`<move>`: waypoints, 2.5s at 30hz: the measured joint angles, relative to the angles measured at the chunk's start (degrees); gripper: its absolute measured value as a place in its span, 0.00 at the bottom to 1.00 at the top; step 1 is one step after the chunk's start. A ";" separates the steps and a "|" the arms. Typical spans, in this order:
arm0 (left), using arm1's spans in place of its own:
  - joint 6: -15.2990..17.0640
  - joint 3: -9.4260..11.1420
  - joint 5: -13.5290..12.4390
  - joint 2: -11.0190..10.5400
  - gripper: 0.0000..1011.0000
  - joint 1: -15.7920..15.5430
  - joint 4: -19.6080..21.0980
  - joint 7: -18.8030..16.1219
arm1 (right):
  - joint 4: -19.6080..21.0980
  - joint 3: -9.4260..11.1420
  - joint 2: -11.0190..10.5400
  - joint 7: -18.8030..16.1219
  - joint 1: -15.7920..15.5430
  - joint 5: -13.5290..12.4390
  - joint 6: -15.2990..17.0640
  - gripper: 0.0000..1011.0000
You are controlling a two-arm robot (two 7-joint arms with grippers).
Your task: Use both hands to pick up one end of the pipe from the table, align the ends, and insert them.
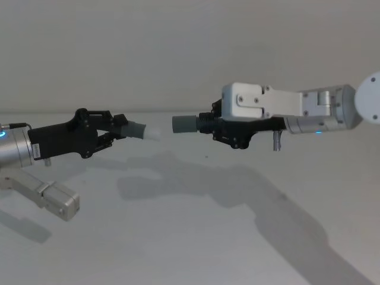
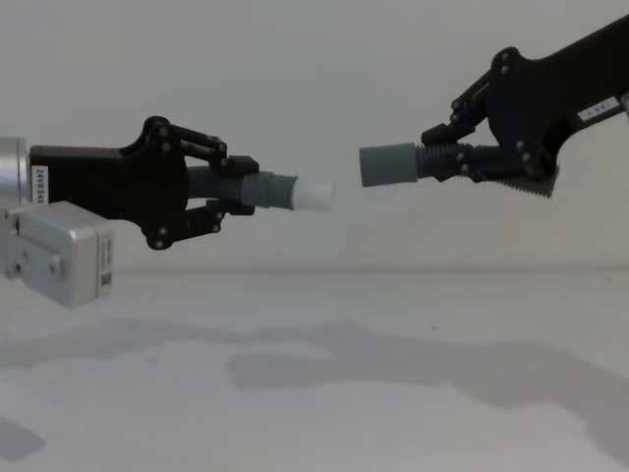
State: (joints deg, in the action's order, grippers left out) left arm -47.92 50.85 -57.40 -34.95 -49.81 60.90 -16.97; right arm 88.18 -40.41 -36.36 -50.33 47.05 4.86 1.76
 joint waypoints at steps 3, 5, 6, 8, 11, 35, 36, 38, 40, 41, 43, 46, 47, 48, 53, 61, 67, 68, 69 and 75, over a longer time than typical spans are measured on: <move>0.00 0.00 0.00 0.00 0.32 0.00 0.00 0.00 | 0.71 0.55 0.11 0.53 -0.65 -1.14 2.79 0.20; 0.00 0.00 0.00 0.00 0.32 0.00 0.00 0.00 | 1.00 0.80 0.15 0.73 -0.92 -1.68 3.99 0.20; 0.00 0.00 0.00 0.00 0.32 0.00 0.00 0.00 | 1.32 1.04 0.21 0.93 -1.18 -2.17 5.20 0.20; 0.00 0.00 0.00 0.00 0.32 0.00 0.00 0.00 | 1.83 1.38 0.28 1.11 -1.57 -2.91 7.02 0.20; 0.00 0.00 0.00 0.00 0.32 0.00 0.00 0.00 | 2.47 1.69 0.31 1.25 -2.00 -3.83 9.21 0.20; 0.00 0.00 0.00 0.00 0.32 0.00 0.00 0.00 | 4.57 3.12 1.84 3.60 -5.37 -9.48 17.86 0.20; 0.00 0.00 0.00 0.00 0.32 0.00 0.00 0.00 | 4.57 3.38 2.10 4.09 -5.67 -10.01 18.22 0.20; 0.00 0.00 0.00 0.00 0.32 0.00 0.00 0.00 | 4.55 3.60 2.36 4.47 -5.94 -10.46 18.51 0.20; 0.00 0.00 0.00 0.00 0.32 0.00 0.00 0.00 | 4.48 3.86 2.63 4.87 -6.23 -10.93 18.81 0.20; 0.00 0.00 0.00 0.00 0.32 0.00 0.00 0.00 | 4.42 4.02 2.88 5.17 -6.47 -11.23 19.02 0.20; 0.00 0.00 0.00 0.00 0.32 0.00 0.00 0.00 | 4.33 4.15 3.10 5.54 -6.70 -11.63 19.23 0.20; 0.00 0.00 0.00 -0.01 0.32 0.00 0.00 0.00 | 4.09 4.28 3.53 6.09 -7.06 -12.36 19.83 0.20; 0.00 0.00 0.00 -0.01 0.32 0.00 0.00 0.00 | 4.05 4.28 3.57 6.15 -7.10 -12.47 19.95 0.20; 0.00 0.00 0.00 0.00 0.32 0.00 0.00 0.00 | 3.98 4.28 3.64 6.26 -7.18 -12.64 20.18 0.20; 0.00 0.00 0.00 0.00 0.32 0.00 0.00 0.00 | 3.84 4.11 3.60 6.36 -7.26 -13.09 20.89 0.20; 0.00 0.00 0.00 0.00 0.32 0.00 0.00 0.00 | 3.75 3.70 3.03 6.09 -7.08 -13.52 21.77 0.20; 0.00 0.00 0.00 0.00 0.32 0.00 0.00 0.00 | 3.49 3.39 2.72 5.96 -6.52 -13.79 22.12 0.20; 0.00 0.00 0.00 0.00 0.32 0.00 0.00 0.00 | 3.49 3.39 2.72 5.96 -6.52 -13.79 22.12 0.20; 0.00 0.00 0.00 0.00 0.32 0.00 0.00 0.00 | 3.39 3.30 2.71 5.93 -6.39 -13.84 22.14 0.20; 0.00 0.00 0.00 0.00 0.32 0.00 0.00 0.00 | 2.96 2.76 2.82 5.55 -5.80 -14.08 22.16 0.20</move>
State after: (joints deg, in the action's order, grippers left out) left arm -47.92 50.85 -57.41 -34.95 -49.81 60.90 -16.97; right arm 91.14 -37.65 -33.53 -44.78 41.25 -9.23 23.92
